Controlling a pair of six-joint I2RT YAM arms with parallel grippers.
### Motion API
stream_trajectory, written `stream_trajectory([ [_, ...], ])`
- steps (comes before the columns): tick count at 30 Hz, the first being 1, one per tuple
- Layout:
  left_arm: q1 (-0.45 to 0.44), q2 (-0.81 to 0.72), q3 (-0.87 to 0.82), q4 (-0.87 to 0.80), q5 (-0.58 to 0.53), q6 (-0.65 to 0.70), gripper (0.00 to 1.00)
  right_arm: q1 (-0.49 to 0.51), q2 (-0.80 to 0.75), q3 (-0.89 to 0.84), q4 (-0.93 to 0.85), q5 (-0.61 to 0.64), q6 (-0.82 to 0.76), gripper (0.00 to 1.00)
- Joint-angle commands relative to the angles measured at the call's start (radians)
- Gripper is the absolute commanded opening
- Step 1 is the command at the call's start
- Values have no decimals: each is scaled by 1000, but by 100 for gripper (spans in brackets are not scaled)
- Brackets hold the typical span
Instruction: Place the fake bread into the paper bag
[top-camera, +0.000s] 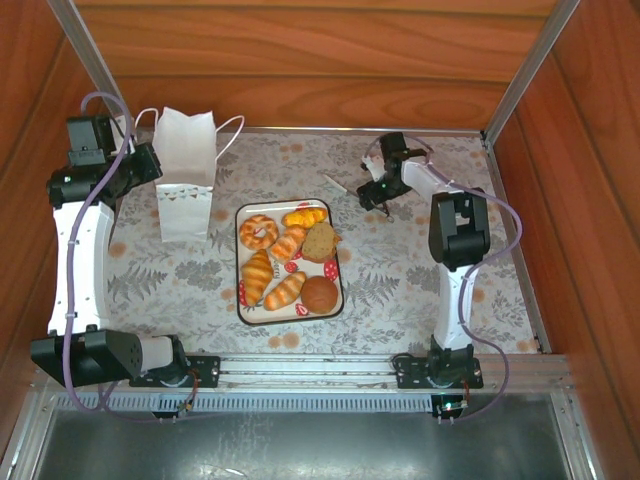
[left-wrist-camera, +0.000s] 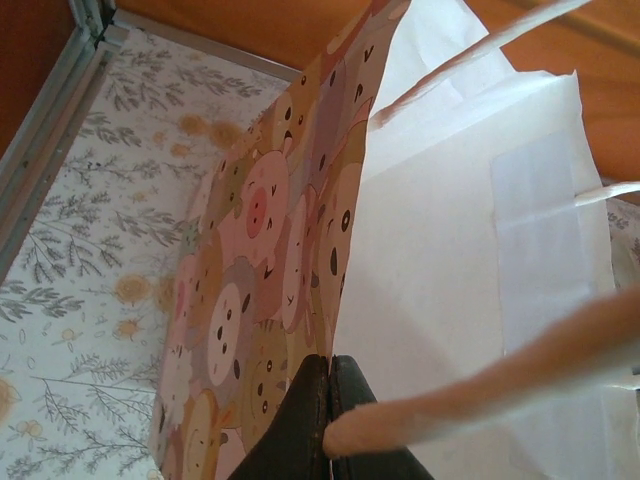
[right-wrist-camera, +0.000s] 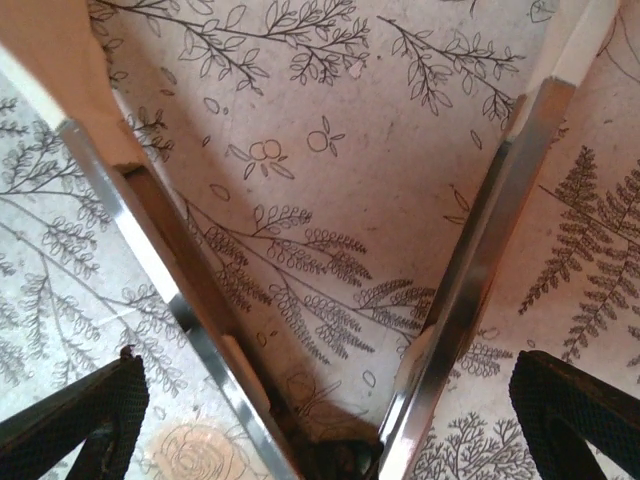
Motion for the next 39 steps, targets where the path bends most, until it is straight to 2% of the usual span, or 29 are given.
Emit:
stream_trajectory([
  [1,-5,-30,-9,-5,26,-22,0,5,34,48,-34,-1,-10,100],
  [9,-5,-46,-17,-4,27,-23,0,9,98,117,-63,-32,-21,100],
  [21,-6,-49,-18,-3,24,-27,0,37,147,141,-99,23,-63,98],
  [25,-5,-51,-19,-3,24,-27,0,38,126,120,-103,23,-59,91],
  [34,-5,-49,-22,8,54,-44,0,39,-48,-25,31,-6,17,61],
  [39,-5,-50,-41,36,74,-64,0,38,-175,-121,123,-10,81,55],
])
